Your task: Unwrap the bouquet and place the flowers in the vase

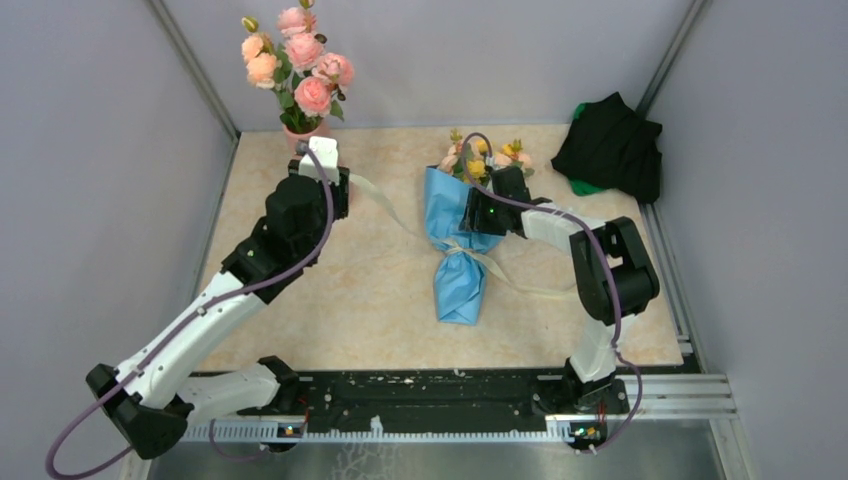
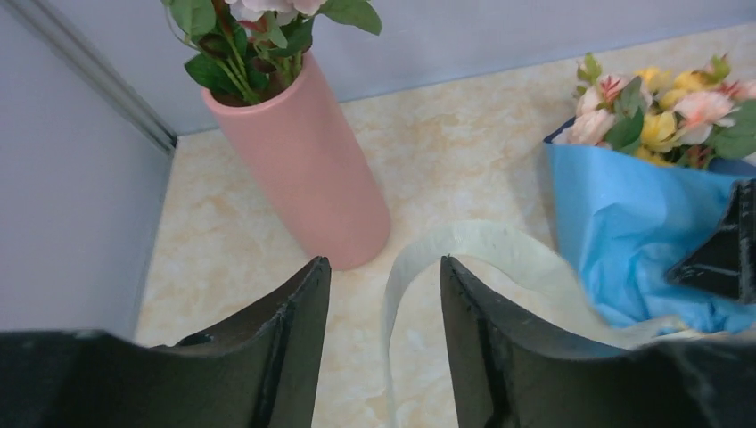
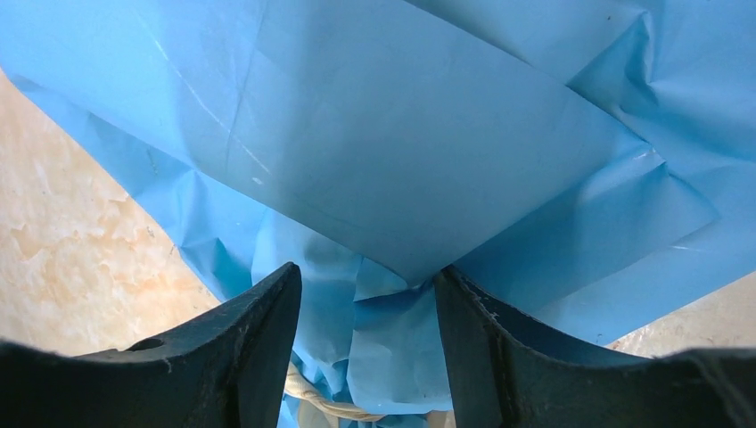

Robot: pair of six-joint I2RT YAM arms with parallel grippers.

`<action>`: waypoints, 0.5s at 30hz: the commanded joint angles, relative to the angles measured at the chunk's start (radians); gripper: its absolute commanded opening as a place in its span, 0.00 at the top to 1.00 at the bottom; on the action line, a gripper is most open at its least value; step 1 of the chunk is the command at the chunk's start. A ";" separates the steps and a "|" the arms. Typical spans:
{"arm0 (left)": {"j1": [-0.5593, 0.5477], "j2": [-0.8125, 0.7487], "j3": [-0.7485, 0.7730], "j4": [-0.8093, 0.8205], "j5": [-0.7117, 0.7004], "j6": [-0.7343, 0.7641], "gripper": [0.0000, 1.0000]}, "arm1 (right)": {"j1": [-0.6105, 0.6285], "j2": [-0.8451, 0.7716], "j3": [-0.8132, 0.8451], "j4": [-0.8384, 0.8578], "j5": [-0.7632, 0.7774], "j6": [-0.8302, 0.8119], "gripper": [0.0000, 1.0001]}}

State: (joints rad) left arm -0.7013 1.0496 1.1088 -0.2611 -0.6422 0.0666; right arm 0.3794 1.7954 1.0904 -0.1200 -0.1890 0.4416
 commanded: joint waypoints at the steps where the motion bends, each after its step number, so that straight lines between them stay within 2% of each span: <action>1: -0.007 0.037 -0.038 0.019 0.052 -0.039 0.34 | 0.025 -0.039 -0.023 0.002 0.019 -0.018 0.43; 3: -0.011 0.088 -0.043 0.025 0.095 -0.062 0.26 | 0.035 -0.057 -0.022 -0.011 0.042 -0.023 0.43; 8: -0.112 0.215 -0.049 0.098 0.013 -0.091 0.27 | 0.045 -0.108 -0.019 -0.041 0.070 -0.029 0.43; 12: -0.122 0.285 -0.079 0.294 0.136 -0.077 0.27 | 0.044 -0.195 -0.048 -0.035 0.126 -0.022 0.43; 15: -0.122 0.373 -0.043 0.346 0.193 -0.064 0.27 | 0.044 -0.300 -0.068 -0.049 0.167 -0.025 0.43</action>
State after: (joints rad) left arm -0.8246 1.3518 1.0336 -0.0952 -0.5392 -0.0002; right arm 0.4122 1.6566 1.0378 -0.1722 -0.0914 0.4221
